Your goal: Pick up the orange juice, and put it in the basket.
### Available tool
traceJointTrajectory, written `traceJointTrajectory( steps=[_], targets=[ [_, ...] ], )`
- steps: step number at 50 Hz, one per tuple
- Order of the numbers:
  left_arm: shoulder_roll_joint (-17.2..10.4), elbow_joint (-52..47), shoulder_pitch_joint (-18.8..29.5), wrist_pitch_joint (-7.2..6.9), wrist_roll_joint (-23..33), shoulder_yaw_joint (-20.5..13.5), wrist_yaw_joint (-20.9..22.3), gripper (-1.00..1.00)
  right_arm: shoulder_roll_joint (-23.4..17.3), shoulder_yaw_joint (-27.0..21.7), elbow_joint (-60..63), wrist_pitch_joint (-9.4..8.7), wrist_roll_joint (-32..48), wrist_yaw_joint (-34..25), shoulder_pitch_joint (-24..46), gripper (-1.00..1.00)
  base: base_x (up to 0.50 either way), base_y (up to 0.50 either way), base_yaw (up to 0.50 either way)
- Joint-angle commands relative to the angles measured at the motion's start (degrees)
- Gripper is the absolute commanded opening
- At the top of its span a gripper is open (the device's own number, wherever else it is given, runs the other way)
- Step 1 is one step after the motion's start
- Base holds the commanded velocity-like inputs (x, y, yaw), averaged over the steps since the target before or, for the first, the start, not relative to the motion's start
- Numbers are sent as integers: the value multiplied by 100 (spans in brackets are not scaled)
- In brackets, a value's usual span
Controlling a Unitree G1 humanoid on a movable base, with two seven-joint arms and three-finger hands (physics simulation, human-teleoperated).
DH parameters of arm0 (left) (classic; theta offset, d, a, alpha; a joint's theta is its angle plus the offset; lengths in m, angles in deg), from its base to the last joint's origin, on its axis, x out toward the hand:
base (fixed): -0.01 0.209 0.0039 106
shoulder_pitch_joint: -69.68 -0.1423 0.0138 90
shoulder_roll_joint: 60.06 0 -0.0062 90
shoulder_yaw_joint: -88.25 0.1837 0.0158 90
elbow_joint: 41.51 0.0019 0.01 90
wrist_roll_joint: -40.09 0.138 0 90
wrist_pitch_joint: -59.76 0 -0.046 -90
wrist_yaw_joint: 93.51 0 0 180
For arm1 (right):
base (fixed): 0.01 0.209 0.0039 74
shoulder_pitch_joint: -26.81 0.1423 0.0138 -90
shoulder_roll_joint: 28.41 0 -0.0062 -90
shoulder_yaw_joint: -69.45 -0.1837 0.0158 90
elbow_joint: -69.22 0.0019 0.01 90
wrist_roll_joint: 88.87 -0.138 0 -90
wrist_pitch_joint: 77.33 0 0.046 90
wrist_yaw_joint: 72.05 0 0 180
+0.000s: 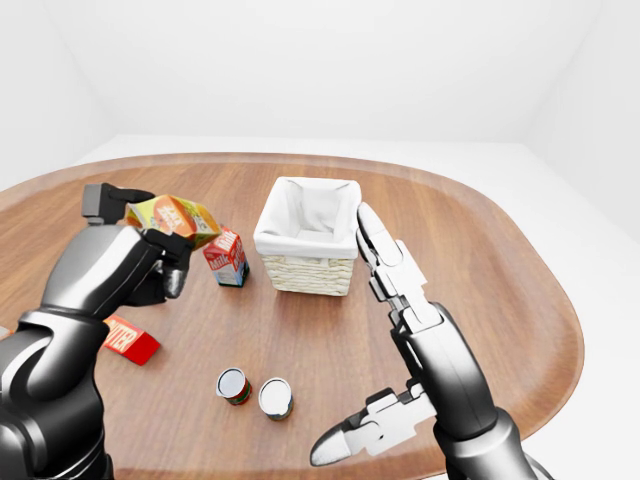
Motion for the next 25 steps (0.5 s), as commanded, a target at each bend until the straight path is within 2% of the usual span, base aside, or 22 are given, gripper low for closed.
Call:
traceJointTrajectory(
  steps=[1,5,10,13,17,25],
  targets=[
    [223,-1246,-19,0,372,58,0,-100,-13,-4,0,0,-16,0,8,100,0,0,0],
    [252,-1591,179,0,429,76,0,-100,-18,7,0,-11,-23,0,31,100,0,0,0],
    [294,-1636,659,0,619,135,0,-100,-58,-10,0,36,-23,0,-6,100,0,0,0],
    [349,-1396,1289,0,755,203,0,-100,-47,15,0,0,-36,0,39,100,0,0,0],
    [332,-1064,1765,0,781,340,0,-100,-69,10,0,24,-35,0,26,100,0,0,0],
    [701,-411,2471,0,782,764,0,-100,-72,34,0,25,-21,0,35,100,0,0,0]
  ],
)
